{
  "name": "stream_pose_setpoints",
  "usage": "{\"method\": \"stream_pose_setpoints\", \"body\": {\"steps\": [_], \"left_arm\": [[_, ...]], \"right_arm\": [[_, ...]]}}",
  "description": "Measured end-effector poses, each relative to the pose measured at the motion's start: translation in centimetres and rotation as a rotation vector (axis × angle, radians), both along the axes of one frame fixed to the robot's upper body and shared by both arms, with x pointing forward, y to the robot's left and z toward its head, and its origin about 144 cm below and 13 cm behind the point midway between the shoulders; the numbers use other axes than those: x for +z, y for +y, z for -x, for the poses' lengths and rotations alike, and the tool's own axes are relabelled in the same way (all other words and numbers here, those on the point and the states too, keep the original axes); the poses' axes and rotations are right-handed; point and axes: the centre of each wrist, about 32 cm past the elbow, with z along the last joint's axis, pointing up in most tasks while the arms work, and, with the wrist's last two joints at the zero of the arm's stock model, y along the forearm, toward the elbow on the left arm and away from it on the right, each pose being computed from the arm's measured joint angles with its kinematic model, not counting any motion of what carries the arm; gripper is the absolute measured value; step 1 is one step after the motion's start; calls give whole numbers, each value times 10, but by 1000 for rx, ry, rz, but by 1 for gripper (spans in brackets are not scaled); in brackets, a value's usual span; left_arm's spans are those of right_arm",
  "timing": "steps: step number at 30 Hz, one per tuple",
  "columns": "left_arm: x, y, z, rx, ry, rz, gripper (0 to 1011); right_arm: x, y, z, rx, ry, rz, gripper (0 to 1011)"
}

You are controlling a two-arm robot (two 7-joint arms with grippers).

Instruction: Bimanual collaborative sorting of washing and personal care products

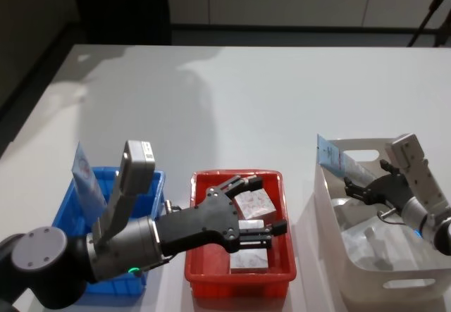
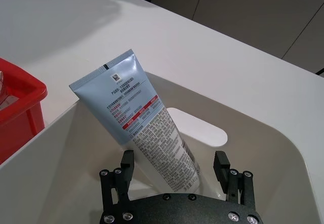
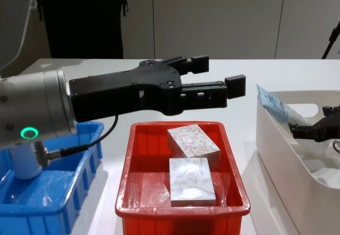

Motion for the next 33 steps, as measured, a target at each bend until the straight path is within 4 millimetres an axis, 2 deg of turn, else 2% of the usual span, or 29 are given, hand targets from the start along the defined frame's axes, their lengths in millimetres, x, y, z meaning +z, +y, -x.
{"method": "stream_pose_setpoints", "body": {"steps": [5, 33], "left_arm": [[0, 0, 0, 0, 0, 0, 1001], [0, 0, 0, 0, 0, 0, 1002]], "right_arm": [[0, 0, 1, 1, -2, -1, 1001], [26, -10, 36, 47, -97, -60, 1001]]}}
